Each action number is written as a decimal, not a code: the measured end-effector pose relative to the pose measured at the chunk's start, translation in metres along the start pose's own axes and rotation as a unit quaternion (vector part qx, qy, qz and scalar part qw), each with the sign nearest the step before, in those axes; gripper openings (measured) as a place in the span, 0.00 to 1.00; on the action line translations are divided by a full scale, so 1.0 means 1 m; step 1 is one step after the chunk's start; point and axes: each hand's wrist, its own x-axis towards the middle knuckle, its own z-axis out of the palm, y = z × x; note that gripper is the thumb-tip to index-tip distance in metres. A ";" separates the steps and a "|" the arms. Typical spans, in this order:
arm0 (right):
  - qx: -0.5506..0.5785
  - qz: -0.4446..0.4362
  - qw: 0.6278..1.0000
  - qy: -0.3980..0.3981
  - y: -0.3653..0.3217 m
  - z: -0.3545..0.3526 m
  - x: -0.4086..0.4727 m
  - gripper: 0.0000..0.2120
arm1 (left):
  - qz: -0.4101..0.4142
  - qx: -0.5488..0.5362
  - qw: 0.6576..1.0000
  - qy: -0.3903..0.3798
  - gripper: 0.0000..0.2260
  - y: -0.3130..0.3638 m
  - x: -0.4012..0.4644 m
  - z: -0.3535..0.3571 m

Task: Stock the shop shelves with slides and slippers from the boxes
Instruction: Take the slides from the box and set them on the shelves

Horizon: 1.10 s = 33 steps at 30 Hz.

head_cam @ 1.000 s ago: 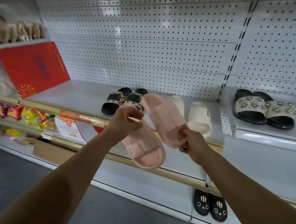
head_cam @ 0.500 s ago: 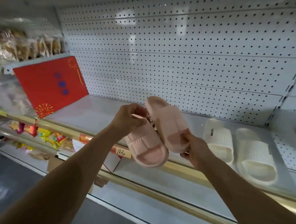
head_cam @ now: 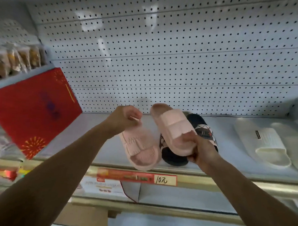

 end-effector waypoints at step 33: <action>-0.014 0.093 0.990 0.105 0.076 0.235 0.043 0.12 | 0.042 0.179 0.978 -0.102 0.16 -0.172 0.073 -0.098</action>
